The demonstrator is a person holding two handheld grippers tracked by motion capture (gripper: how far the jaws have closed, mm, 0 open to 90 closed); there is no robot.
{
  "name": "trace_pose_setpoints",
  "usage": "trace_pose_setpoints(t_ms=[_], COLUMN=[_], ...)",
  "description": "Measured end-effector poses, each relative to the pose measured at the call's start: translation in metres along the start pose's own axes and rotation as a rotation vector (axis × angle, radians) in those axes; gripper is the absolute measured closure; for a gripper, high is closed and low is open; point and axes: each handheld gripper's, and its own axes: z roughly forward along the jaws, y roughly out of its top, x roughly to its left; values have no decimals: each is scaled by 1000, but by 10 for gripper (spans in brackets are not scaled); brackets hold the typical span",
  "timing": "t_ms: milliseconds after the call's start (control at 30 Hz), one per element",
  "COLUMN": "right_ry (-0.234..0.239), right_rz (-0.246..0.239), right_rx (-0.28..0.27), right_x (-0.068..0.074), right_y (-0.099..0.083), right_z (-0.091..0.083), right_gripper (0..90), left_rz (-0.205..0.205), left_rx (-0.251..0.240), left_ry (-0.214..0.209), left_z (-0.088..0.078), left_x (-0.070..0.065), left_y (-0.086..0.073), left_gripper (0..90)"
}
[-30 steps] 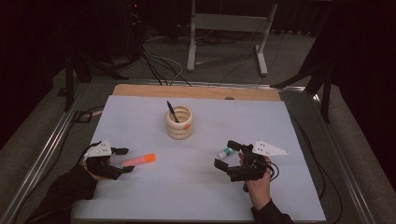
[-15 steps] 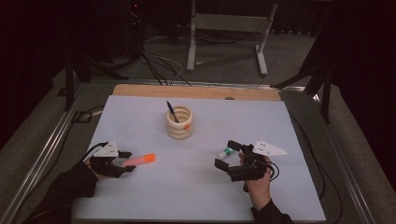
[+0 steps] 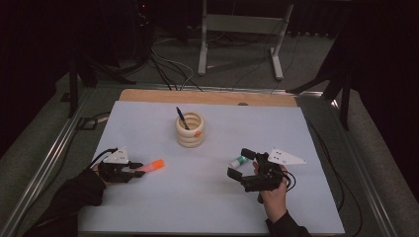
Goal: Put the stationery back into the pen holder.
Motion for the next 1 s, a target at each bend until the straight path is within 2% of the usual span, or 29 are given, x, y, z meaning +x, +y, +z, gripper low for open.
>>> trace_pose_setpoints(t_ms=[133,167,300,333,600,1000], right_ry=[2,3,2,0,2,-6], right_rz=[2,5,0,-1,6,5], right_rx=[-2,-3,-1,1,-6,-3], right_x=[0,-1,-1,0,-1,-2], right_y=[0,0,0,0,0,0], right_z=[0,0,0,1,-1,0], right_gripper=[25,25,25,25,25,25], left_rz=[-13,-26,-24,-31,-33,-39], left_rx=[-27,-37,-74,-88,-102,-159], left_ry=[4,-6,0,-12,-21,-18], left_z=[-1,-1,-3,-4,0,2], left_x=[-2,-3,-6,-7,-12,-20], left_y=[4,6,18,22,36,55], left_gripper=[661,661,660,660,660,660])
